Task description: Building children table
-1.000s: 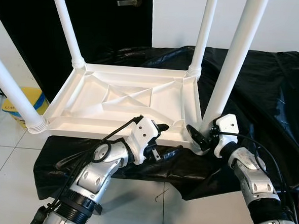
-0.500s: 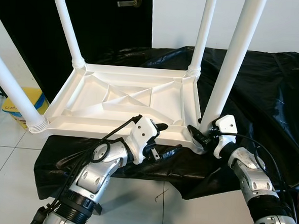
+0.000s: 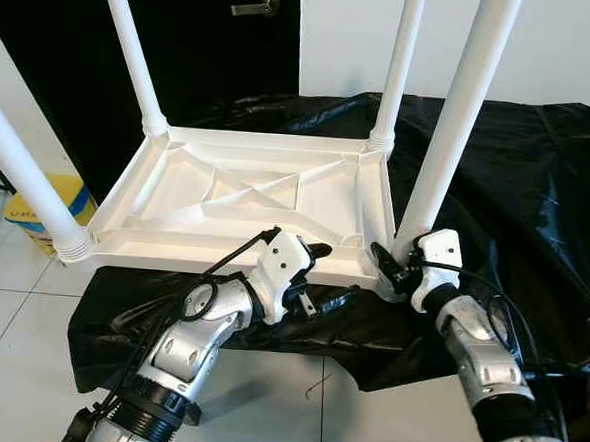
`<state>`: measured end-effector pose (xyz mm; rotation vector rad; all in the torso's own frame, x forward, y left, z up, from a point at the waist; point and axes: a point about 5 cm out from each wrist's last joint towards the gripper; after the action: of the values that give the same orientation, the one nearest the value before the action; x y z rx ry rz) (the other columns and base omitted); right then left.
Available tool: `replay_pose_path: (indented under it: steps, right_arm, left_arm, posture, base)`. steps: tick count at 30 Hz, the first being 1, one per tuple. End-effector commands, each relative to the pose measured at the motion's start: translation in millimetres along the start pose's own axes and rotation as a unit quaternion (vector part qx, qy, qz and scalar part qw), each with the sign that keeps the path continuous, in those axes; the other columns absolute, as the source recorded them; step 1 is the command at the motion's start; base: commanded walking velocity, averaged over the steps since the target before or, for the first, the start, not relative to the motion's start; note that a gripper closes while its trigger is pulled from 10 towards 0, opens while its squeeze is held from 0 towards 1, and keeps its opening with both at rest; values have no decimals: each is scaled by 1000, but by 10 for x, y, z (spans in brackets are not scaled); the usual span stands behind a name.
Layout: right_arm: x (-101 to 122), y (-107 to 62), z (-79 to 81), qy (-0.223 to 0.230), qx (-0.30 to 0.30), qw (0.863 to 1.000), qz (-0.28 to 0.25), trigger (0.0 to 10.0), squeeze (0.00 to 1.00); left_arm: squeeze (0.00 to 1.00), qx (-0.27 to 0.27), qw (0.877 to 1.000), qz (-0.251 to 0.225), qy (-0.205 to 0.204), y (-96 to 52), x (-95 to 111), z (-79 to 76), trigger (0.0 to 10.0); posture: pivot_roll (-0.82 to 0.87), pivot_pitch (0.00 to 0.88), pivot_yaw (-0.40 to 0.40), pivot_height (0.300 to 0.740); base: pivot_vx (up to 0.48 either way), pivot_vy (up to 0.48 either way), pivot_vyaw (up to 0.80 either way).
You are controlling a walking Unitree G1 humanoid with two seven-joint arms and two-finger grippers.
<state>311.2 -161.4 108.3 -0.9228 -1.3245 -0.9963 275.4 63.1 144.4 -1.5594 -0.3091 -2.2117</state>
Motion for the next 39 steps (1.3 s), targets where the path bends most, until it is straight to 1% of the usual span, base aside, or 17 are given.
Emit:
replay_pose_path:
  steps: [1,2,3,4,5,6,7,9,10,11,12,13,15,16,19,38,39]
  right_arm:
    - [-162,-66,-53,-21,-42,998,44,10000,0]
    - [-178,-73,-48,-16,-62,997,46,10000,0]
    - [-178,-73,-48,-16,-62,997,46,10000,0]
    - [-193,-86,-37,-9,-84,995,45,10000,0]
    - [-193,-86,-37,-9,-84,995,45,10000,0]
    - [-211,-105,-18,2,-112,993,45,10000,0]
    - [-211,-105,-18,2,-112,993,45,10000,0]
    - [-252,-145,80,19,-154,987,40,10000,0]
    - [-252,-145,80,19,-154,987,40,10000,0]
    - [-275,-163,147,27,-174,984,37,10000,0]
    - [-275,-163,147,27,-174,984,37,10000,0]
    - [-295,-173,203,32,-193,980,34,10000,0]
    - [-310,-176,257,40,-210,976,33,10000,0]
    - [-310,-176,257,40,-210,976,33,10000,0]
    - [-288,-134,361,45,-203,978,30,10000,0]
    - [-166,-133,362,31,-209,977,10,10000,0]
    - [-143,-132,357,31,-198,980,4,10000,1000]
  left_arm:
    - [0,4,1000,8,0,-5,-41,7,10000]
    - [0,3,1000,8,0,-3,-41,7,10000]
    - [0,3,1000,8,0,-3,-41,7,10000]
    - [0,1,1000,7,0,-1,-39,3,10000]
    - [0,1,1000,7,0,-1,-39,3,10000]
    - [0,-1,1000,7,0,1,-38,-2,10000]
    - [0,-1,1000,7,0,1,-38,-2,10000]
    - [0,-4,1000,6,1,0,-36,-9,10000]
    - [0,-4,1000,6,1,0,-36,-9,10000]
    - [0,-5,1000,6,0,0,-34,-13,10000]
    - [0,-5,1000,6,0,0,-34,-13,10000]
    - [0,-6,1000,5,0,3,-32,-18,10000]
    - [0,-6,1000,4,0,5,-29,-23,10000]
    - [0,-6,1000,4,0,5,-29,-23,10000]
    - [0,-8,1000,4,-1,8,-31,-34,10000]
    - [0,-5,1000,1,0,34,-23,-30,10000]
    - [0,-4,1000,0,0,35,-23,-29,10000]
  posture:
    - [-119,4,2,740]
    - [-121,3,5,740]
    - [-121,3,5,740]
    - [-122,2,6,740]
    - [-122,2,6,740]
    - [-122,2,7,740]
    - [-122,2,7,740]
    - [-121,1,8,740]
    - [-121,1,8,740]
    - [-119,0,7,740]
    - [-119,0,7,740]
    - [-118,0,7,740]
    - [-116,0,6,740]
    - [-116,0,6,740]
    - [-117,0,5,740]
    - [-118,0,-10,740]
    - [-118,0,-12,740]
  base:
    - [0,0,0]
    - [0,0,0]
    - [0,0,0]
    - [0,0,0]
    - [0,0,0]
    - [0,0,0]
    - [0,0,0]
    - [0,0,0]
    - [0,0,0]
    - [0,0,0]
    - [0,0,0]
    - [0,0,0]
    - [0,0,0]
    - [0,0,0]
    - [0,0,0]
    - [0,0,0]
    - [0,0,0]
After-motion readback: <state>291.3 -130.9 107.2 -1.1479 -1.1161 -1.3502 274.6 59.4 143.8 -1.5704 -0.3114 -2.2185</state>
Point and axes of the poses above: a point about 5 cm out from each wrist's last joint towards the gripper, its own y axis pointing out of the wrist towards the gripper, its own x axis along the axis of the wrist's last joint, z = x × y, and after that the axes turned 10 degrees about y, right-handed
